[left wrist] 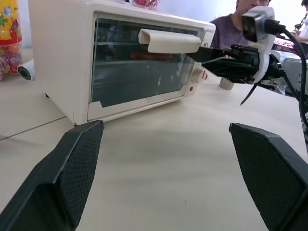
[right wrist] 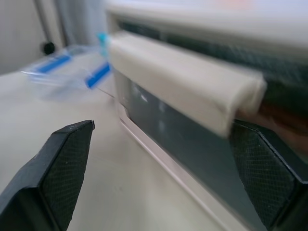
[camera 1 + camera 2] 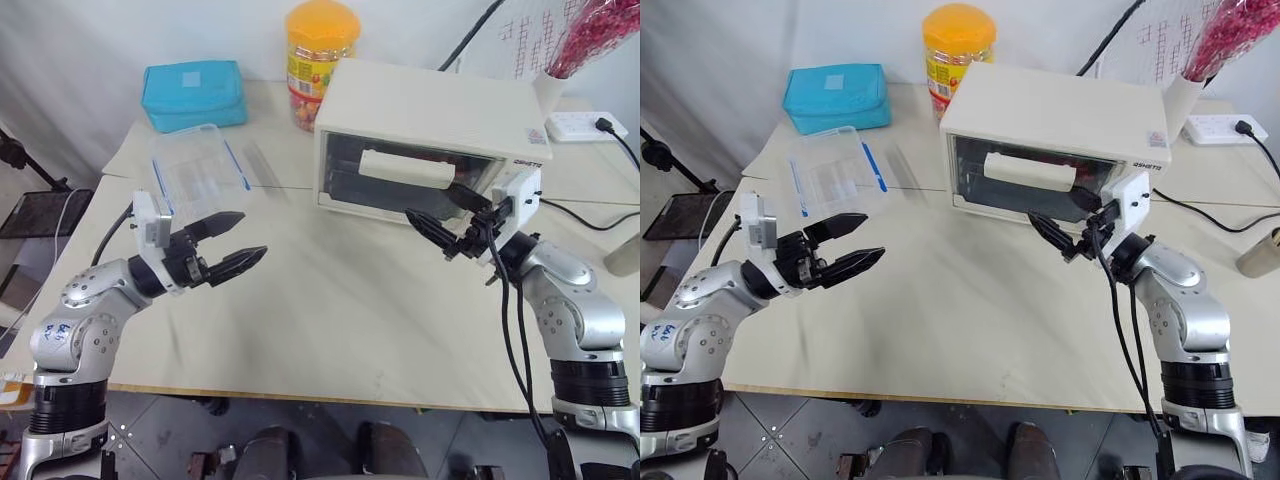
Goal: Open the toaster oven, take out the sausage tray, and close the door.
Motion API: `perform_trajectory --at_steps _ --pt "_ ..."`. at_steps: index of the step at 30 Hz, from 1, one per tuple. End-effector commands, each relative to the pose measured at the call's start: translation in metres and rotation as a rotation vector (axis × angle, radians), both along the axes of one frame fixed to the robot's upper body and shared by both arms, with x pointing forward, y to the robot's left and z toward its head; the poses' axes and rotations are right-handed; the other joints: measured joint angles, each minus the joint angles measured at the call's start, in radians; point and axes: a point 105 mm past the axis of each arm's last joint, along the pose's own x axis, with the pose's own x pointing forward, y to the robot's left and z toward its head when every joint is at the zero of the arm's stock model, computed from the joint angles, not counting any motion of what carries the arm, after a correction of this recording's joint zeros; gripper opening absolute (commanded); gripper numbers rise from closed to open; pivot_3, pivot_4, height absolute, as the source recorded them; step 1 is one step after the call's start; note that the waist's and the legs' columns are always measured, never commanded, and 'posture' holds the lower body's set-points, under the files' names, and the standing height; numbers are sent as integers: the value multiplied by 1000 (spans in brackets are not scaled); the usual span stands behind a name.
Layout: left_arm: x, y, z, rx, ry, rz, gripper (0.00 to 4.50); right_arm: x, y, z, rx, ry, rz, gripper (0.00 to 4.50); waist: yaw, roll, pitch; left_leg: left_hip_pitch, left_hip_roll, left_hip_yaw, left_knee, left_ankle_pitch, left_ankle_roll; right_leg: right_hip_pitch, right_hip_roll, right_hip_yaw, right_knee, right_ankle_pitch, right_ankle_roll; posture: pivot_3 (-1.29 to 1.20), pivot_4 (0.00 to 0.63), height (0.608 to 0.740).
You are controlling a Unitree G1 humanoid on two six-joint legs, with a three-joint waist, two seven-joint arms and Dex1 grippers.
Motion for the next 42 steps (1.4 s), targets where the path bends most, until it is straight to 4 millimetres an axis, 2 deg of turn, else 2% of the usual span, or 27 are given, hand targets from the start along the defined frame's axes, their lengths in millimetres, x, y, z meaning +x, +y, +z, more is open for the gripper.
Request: perform_trajectory --at_steps 1,6,8,10,16,21,25,32,35,37,39,42 --pt "-1 -2 11 -20 -34 -12 4389 -25 11 4 -135 -142 142 4500 1 0 0 0 0 0 0 0 0 0 0 0 0 0 0 0 150 740" --pt "15 -5 10 -22 -27 17 4389 -37 14 -19 -279 -149 220 4500 -1 0 0 0 0 1 0 0 0 0 0 0 -1 0 0 0 150 740" --pt "25 -6 13 -36 -41 41 4032 -41 14 -27 -323 -148 235 4500 -1 0 0 0 1 1 0 0 -1 0 1 0 -1 0 0 0 150 740" --pt "40 -11 16 -49 -64 82 3566 -42 12 -34 -351 -153 233 4500 1 0 0 0 1 1 0 0 -1 0 1 0 -1 0 0 0 150 740" --pt "88 -46 25 -78 -130 150 1539 -41 12 -36 -352 -173 216 4500 2 -2 1 0 0 1 0 1 -1 0 1 -1 -1 0 0 0 150 740" --pt "113 -76 28 -67 -145 140 17 -39 12 -36 -360 -183 210 4500 1 -3 2 0 0 1 0 1 -1 0 1 -5 -1 0 0 0 150 740" --pt "116 -99 21 -25 -139 61 17 -41 9 -38 -365 -184 193 4500 2 -3 2 -1 0 1 0 1 -1 0 1 -8 -2 0 0 0 150 740" --pt "100 -111 -9 85 -122 -81 17 -58 -8 -56 -360 -131 86 4500 14 -3 2 -2 0 -1 0 1 0 0 1 -10 -2 0 0 0 150 740" --pt "93 -112 -24 138 -111 -119 17 -82 -32 -78 -373 -42 -25 4500 32 -3 2 -2 0 -1 0 1 0 0 0 -10 -3 0 0 0 150 740" --pt "90 -112 -32 167 -104 -130 17 -94 -46 -85 -374 1 -95 4500 34 -3 2 -3 -1 -2 1 1 0 1 0 -11 -3 0 0 0 150 740" --pt "87 -112 -43 211 -93 -136 17 -105 -64 -89 -375 40 -183 4500 33 -3 2 -3 -1 -1 1 1 1 2 0 -10 -5 1 2 0 150 740" --pt "83 -110 -56 255 -85 -141 17 -112 -81 -83 -401 42 -266 4500 28 -3 2 -2 -1 1 1 2 2 3 0 -8 -6 2 4 0 150 740"
